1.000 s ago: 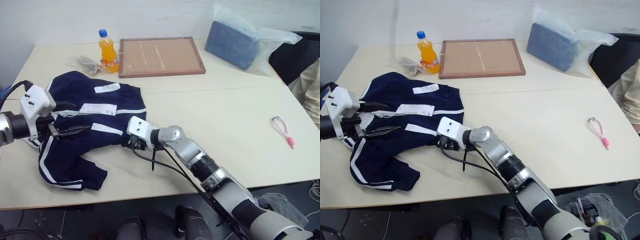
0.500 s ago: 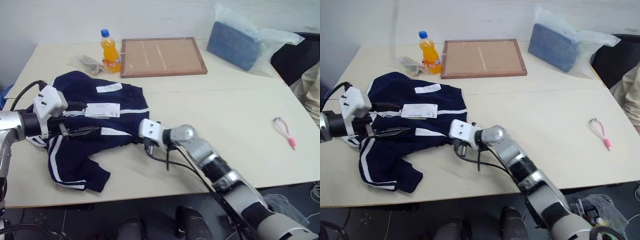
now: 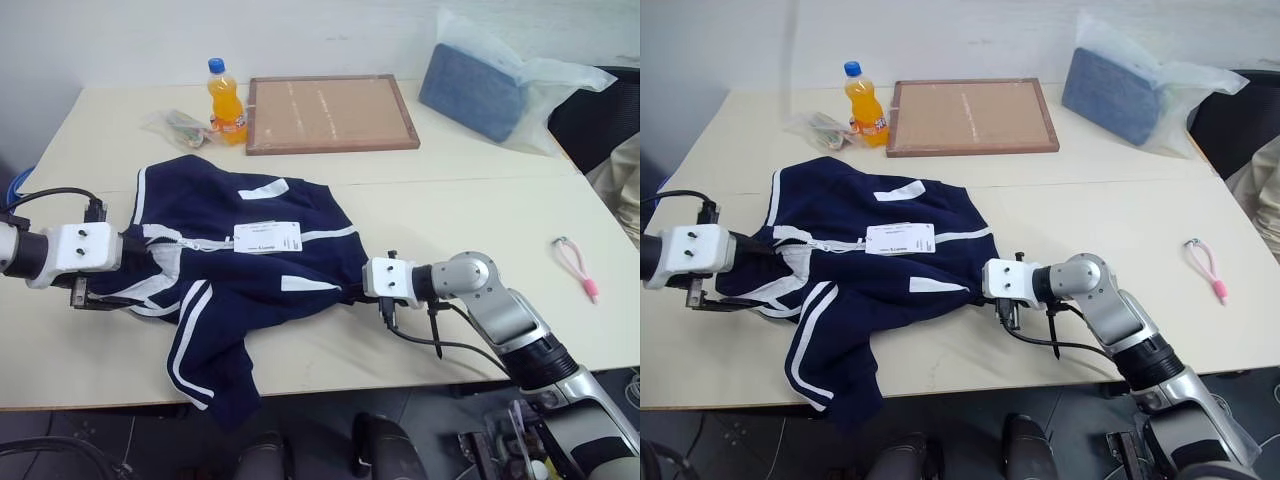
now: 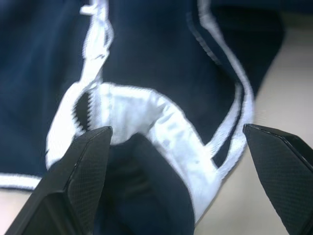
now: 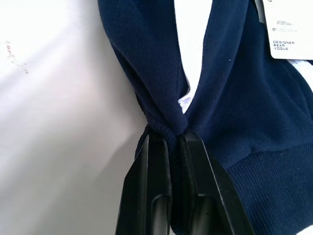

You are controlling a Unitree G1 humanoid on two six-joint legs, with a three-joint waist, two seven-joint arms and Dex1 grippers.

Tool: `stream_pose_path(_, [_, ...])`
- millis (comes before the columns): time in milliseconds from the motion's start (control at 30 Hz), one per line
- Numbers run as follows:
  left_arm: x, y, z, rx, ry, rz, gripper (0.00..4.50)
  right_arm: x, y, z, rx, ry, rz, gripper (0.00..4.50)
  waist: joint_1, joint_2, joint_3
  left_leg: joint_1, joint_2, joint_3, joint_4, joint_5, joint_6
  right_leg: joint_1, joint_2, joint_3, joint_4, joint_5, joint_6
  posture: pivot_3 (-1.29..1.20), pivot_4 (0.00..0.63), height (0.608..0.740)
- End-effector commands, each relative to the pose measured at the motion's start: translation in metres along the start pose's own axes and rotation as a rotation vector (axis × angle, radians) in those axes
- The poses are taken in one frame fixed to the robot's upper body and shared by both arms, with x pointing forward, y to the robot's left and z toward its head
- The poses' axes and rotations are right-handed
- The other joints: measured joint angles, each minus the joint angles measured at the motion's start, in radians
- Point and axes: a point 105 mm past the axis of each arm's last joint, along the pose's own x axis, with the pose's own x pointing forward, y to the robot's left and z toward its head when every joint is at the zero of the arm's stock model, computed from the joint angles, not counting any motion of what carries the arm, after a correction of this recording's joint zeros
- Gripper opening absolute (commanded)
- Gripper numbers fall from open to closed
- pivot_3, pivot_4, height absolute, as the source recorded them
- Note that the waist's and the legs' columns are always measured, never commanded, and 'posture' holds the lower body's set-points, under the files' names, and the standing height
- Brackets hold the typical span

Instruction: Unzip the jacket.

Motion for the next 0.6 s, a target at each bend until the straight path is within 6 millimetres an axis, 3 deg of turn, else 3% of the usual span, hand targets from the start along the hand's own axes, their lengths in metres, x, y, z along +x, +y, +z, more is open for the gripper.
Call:
stream_pose_path(33, [0.019,-0.015,0.004,0.030,-0.016,-0.081,4.50,-0.009,-0.005,0.004,-0.007,-0.004,-0.040,0.06,0.000,0.000,0.000,0.000,0.000,0.000,0.000,0.000,0.000,0.000,0.000,0.000,0.000,0.000,0.000,0.00,0.150,0.740])
stream_pose_path(133, [0.031,-0.025,-0.002,0.055,0.024,-0.132,4.50,-0.009,-0.004,0.004,-0.003,-0.002,-0.044,0.06,0.000,0.000,0.000,0.000,0.000,0.000,0.000,0.000,0.000,0.000,0.000,0.000,0.000,0.000,0.000,0.00,0.150,0.740])
stream_pose_path(333, [0.046,-0.027,-0.012,0.013,0.045,-0.141,4.50,-0.011,-0.006,0.003,-0.003,0.003,-0.055,0.06,0.001,0.000,0.000,0.000,0.000,0.000,0.001,0.000,0.000,0.000,0.000,0.000,0.001,0.000,0.000,0.00,0.150,0.740])
stream_pose_path(467, [0.050,-0.022,-0.013,0.009,0.039,-0.129,3.66,-0.014,-0.007,0.003,0.002,0.005,-0.058,0.00,0.003,0.000,0.000,0.000,0.000,0.000,0.001,0.000,0.000,0.000,0.000,0.000,0.001,0.000,0.000,0.00,0.150,0.740])
stream_pose_path(600, [0.051,-0.023,-0.011,0.007,0.024,-0.145,2.35,-0.016,-0.005,-0.001,0.004,0.014,-0.058,0.00,0.003,0.000,0.000,0.000,0.000,0.000,0.002,0.000,0.000,0.000,-0.001,0.000,0.002,0.000,0.000,0.00,0.150,0.740])
